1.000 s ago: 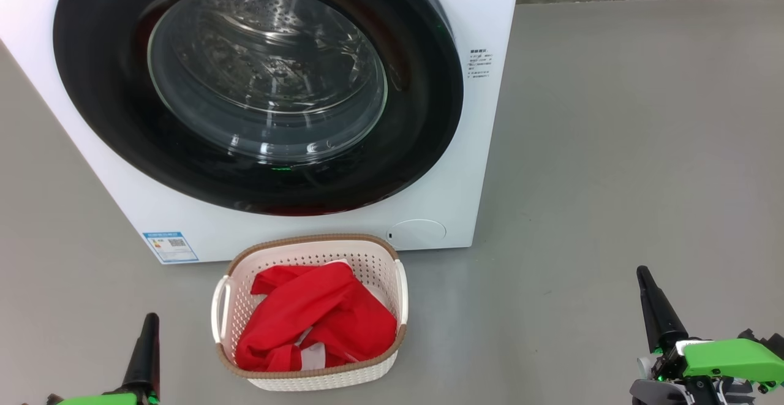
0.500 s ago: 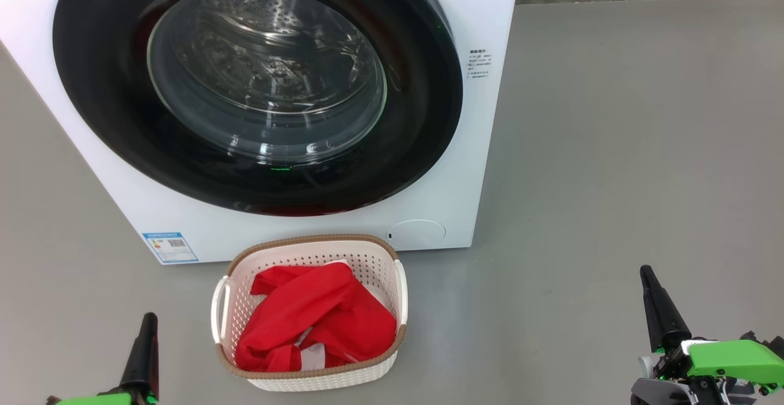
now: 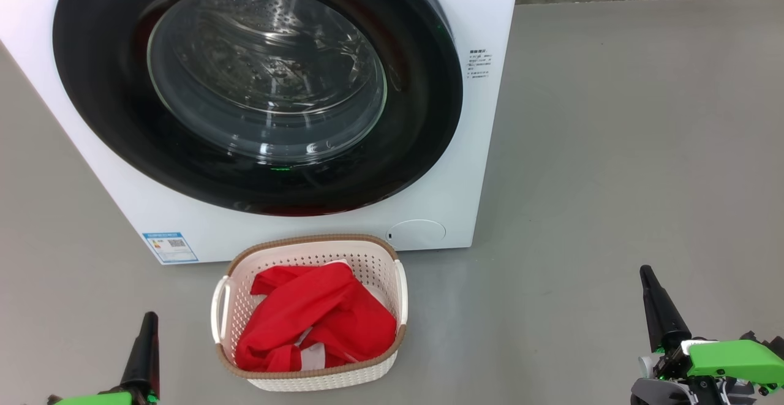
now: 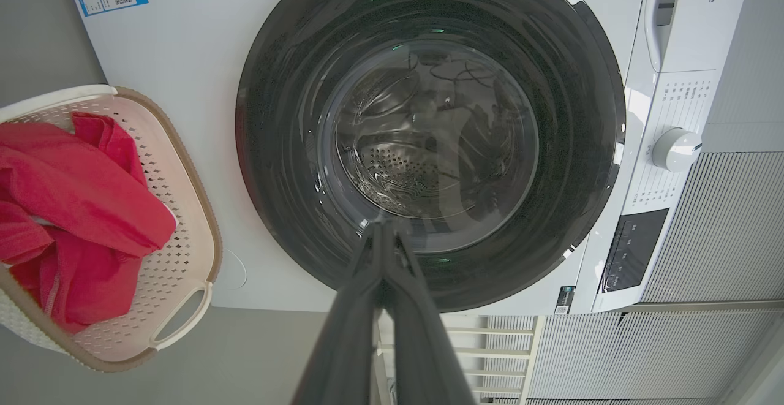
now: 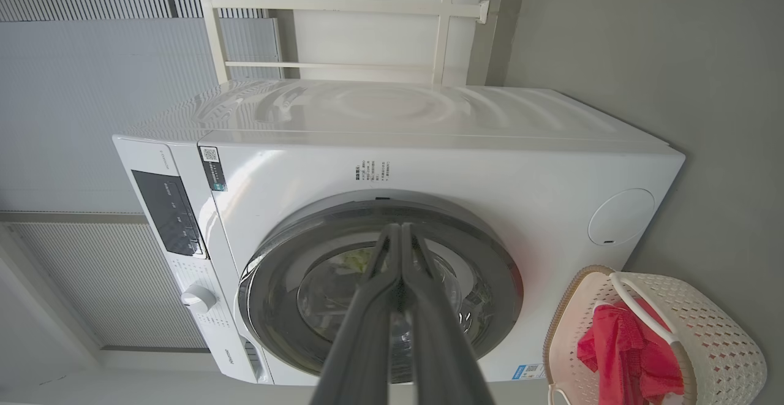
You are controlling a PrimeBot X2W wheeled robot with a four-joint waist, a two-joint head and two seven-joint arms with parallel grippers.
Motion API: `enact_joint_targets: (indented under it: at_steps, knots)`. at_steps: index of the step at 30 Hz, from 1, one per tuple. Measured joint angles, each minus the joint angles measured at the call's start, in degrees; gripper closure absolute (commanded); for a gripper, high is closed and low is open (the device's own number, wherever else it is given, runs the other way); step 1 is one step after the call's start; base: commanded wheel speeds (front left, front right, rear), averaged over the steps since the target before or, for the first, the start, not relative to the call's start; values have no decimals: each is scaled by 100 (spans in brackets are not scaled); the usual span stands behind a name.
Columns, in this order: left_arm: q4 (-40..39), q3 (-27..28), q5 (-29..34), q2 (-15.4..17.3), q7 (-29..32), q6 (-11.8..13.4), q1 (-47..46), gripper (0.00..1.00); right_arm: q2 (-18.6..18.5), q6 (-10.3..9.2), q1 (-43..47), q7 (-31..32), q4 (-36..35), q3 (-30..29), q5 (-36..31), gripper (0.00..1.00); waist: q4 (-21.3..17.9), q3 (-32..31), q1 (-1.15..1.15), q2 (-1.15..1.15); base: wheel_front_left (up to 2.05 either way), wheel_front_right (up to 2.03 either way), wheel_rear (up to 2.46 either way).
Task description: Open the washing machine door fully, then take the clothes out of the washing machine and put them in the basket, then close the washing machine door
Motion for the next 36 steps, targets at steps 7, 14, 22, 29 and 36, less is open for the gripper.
enact_joint_targets:
  at_steps: [7,14,22,29,36]
  knots:
    - [1,9,0,-3,1,0,-54,100,1,0,0,0,0,-1,0,100,0,0,0,0,0,0,0]
    - [1,15,0,-5,2,0,-54,100,2,0,0,1,0,-1,0,100,0,0,0,0,0,0,0]
    - [1,22,1,-8,19,0,-54,100,3,0,0,1,0,-1,0,100,0,0,0,0,0,0,0]
    - [1,27,1,-12,20,0,-54,100,3,0,0,1,0,-2,0,100,0,0,0,0,0,0,0]
    - [1,34,1,-29,20,0,-54,100,3,0,0,1,0,-2,0,100,0,0,0,0,0,0,0]
